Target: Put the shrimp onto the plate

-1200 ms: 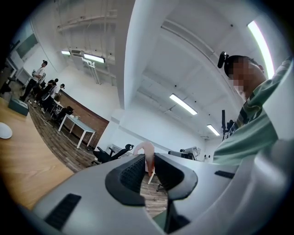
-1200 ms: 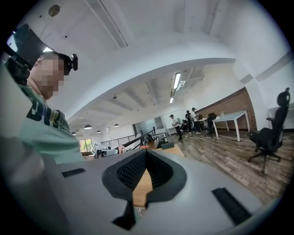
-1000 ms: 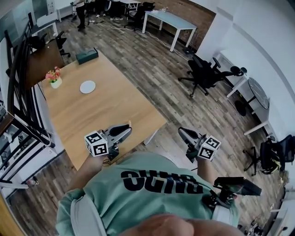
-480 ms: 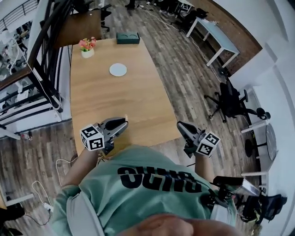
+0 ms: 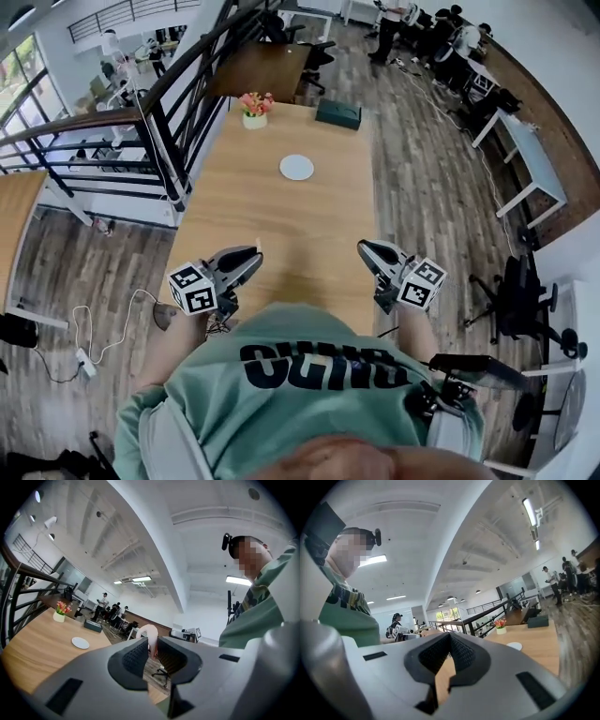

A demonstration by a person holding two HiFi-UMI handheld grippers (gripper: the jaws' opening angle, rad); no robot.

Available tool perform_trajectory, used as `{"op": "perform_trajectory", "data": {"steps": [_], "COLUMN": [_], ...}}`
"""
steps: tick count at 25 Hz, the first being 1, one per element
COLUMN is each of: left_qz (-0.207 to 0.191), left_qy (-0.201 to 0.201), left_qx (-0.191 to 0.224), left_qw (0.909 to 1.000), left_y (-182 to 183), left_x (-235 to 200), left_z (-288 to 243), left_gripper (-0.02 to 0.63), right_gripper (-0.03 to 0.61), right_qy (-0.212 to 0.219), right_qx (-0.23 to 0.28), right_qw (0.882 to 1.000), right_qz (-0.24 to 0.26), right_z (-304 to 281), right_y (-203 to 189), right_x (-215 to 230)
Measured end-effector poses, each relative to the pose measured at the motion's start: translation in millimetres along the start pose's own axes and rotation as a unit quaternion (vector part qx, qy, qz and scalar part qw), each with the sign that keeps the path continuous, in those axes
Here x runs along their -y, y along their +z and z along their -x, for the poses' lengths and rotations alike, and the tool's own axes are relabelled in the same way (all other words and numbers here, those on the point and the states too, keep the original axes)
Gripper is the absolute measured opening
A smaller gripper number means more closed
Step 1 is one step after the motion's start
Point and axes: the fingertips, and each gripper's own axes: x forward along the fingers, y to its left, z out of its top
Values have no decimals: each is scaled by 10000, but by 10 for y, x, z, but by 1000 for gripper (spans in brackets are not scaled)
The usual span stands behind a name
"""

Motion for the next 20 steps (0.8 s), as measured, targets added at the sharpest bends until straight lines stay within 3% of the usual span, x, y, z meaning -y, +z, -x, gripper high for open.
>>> {"op": "perform_trajectory", "data": {"steps": [4, 9, 13, 20], "left_qz": [89, -18, 60, 35], "left_qy": [388, 694, 612, 83], "left_qx": [-23, -198, -230, -133], "left_qw": [9992, 9974, 9978, 9999], "left_y": [-158, -98, -70, 45], "left_x": [158, 281, 210, -332], "left_z": [-82, -246, -293, -79], "left_gripper": [64, 64, 64, 64], "right_gripper": [6, 6, 6, 6], "right_qy": [344, 370, 319, -45], "right_qx": [-39, 102, 61, -116], "right_qw": [9992, 9981, 9983, 9995], "right_qz": [-189, -477, -481, -279], "right_z": [146, 411, 356, -243], "right_y": [-230, -332, -306, -310], "right_x": [155, 447, 489, 464]}}
